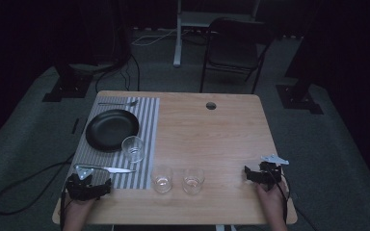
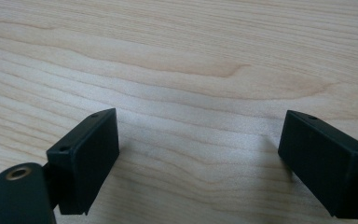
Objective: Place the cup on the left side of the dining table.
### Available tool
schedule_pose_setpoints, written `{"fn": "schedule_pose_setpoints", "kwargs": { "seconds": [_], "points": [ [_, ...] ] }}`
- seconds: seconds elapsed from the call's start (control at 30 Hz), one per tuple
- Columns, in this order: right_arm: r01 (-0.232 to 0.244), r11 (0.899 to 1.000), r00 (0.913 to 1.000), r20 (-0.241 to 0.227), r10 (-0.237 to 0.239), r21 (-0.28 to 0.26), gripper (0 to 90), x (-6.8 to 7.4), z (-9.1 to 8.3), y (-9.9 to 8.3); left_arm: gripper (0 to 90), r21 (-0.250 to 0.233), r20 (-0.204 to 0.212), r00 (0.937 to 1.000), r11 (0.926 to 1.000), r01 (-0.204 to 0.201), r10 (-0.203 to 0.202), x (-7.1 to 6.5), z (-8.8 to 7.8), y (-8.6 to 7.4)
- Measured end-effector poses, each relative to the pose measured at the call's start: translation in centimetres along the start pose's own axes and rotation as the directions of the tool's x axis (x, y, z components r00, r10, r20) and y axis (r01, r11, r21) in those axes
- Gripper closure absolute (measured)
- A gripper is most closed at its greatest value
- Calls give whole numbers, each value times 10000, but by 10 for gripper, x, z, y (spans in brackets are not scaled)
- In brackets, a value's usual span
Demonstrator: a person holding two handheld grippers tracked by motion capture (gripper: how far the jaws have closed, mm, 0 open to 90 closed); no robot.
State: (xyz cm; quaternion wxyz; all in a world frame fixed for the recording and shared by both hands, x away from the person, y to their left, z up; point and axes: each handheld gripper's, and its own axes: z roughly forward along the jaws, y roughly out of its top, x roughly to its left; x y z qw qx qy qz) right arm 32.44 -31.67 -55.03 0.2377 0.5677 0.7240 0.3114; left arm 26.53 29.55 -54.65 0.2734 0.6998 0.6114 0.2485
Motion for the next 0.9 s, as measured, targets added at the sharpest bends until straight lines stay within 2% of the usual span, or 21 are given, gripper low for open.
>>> {"fn": "schedule_pose_setpoints", "kwargs": {
  "seconds": [0.17,0.9],
  "points": [
    [2,10000,10000,3,-2,1,118,0,0,0,3,14,-124,9998,9999,142,-142,-1,-1,-1],
    [0,10000,10000,1,0,2,118,0,0,0,2,-9,-135,9998,9999,152,-152,-1,0,-1]
  ]
}}
